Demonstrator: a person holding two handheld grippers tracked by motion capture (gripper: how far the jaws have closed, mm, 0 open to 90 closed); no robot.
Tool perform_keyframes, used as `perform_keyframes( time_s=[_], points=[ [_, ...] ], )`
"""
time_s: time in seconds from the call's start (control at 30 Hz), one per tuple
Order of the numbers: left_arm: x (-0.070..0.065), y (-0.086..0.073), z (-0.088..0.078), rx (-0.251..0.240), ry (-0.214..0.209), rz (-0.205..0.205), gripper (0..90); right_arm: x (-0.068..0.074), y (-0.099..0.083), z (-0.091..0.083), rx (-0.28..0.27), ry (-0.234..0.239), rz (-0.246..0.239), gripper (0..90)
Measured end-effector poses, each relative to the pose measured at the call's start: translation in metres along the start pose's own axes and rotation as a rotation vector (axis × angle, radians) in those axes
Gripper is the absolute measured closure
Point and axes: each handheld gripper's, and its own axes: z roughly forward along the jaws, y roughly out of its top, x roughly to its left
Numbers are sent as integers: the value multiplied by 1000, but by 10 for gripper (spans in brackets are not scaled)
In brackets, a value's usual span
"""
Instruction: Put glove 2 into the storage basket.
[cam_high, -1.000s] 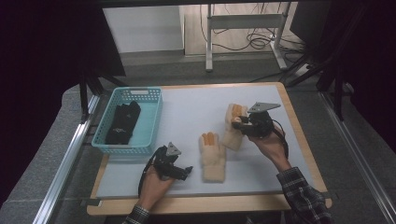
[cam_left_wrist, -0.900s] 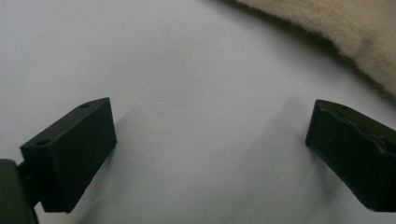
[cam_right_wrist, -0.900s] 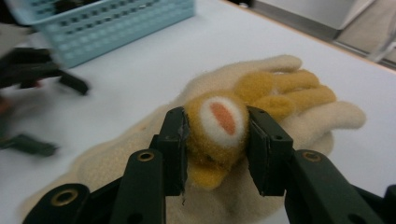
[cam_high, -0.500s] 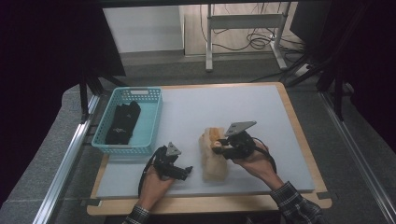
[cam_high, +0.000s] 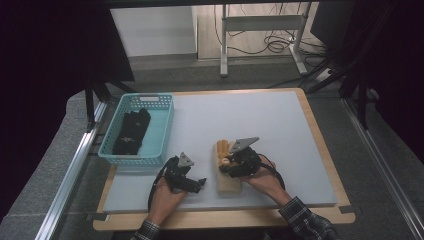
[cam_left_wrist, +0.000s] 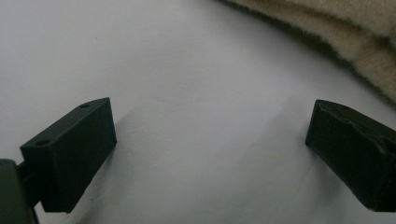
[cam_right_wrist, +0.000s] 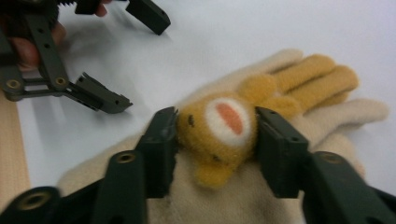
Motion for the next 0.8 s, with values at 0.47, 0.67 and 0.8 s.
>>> perform_keyframes(
  time_s=[0.47,0.67,0.8],
  points=[
    [0,0,0,3,-1,1,19,-38,-22,-48,-84,-92,98,624],
    [0,0,0,4,-1,4,19,-36,-35,-47,-69,-81,103,774],
    [0,0,0,3,-1,0,19,-32,-40,-41,-48,-77,90,793]
  ],
)
